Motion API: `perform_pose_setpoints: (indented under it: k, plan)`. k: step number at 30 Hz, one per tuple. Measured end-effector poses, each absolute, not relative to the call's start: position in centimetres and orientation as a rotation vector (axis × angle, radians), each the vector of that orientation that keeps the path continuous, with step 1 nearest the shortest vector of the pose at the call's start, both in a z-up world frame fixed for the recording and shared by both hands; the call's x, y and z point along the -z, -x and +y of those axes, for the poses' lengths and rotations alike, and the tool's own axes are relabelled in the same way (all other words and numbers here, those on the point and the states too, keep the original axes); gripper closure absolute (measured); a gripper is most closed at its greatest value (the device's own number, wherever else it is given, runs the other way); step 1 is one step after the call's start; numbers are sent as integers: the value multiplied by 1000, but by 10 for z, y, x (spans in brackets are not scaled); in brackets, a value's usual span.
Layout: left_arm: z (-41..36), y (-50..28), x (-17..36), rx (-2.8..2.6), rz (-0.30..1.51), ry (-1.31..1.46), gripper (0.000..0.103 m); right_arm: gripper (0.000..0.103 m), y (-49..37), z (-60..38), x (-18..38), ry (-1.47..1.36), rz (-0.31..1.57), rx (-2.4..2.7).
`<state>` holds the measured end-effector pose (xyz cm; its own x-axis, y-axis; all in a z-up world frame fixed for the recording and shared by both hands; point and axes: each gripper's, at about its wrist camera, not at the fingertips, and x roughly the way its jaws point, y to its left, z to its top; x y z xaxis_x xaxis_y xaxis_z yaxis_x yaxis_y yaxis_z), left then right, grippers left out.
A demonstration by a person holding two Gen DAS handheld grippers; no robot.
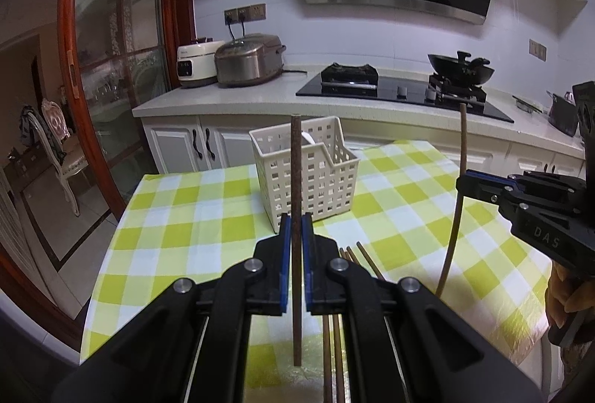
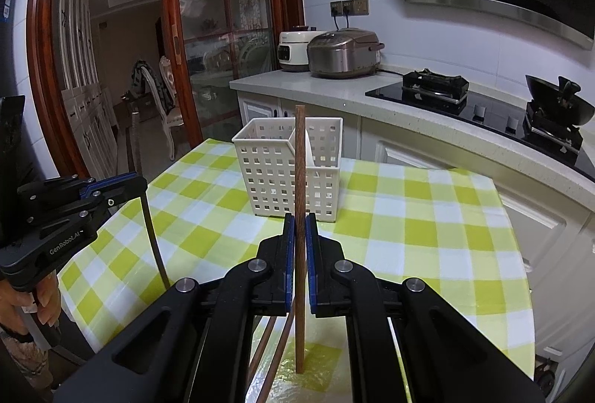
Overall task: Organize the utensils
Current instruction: 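Lift the chopstick with the right gripper and drop it into the caddy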
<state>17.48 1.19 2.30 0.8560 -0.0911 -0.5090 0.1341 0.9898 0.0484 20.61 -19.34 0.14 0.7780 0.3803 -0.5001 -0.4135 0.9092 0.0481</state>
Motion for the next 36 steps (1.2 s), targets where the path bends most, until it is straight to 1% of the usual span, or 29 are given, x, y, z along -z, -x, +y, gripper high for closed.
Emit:
perform_pose_setpoints:
  k: [9, 15, 27, 31, 36]
  plan:
    - [14, -174, -28, 128, 478, -42, 97, 97, -209, -194, -10, 77, 494, -414]
    - [12, -187, -52, 132, 438, -56, 97, 97, -227, -191, -34, 84, 444, -403]
    - [24, -249, -151, 83, 286, 40, 97, 97, -298, -170, -103, 67, 341, -374]
    - [22, -278, -166, 59, 269, 49, 97, 97, -319, -157, -110, 92, 333, -365]
    - [22, -324, -164, 43, 293, 82, 97, 97, -353, -144, -113, 110, 348, -356]
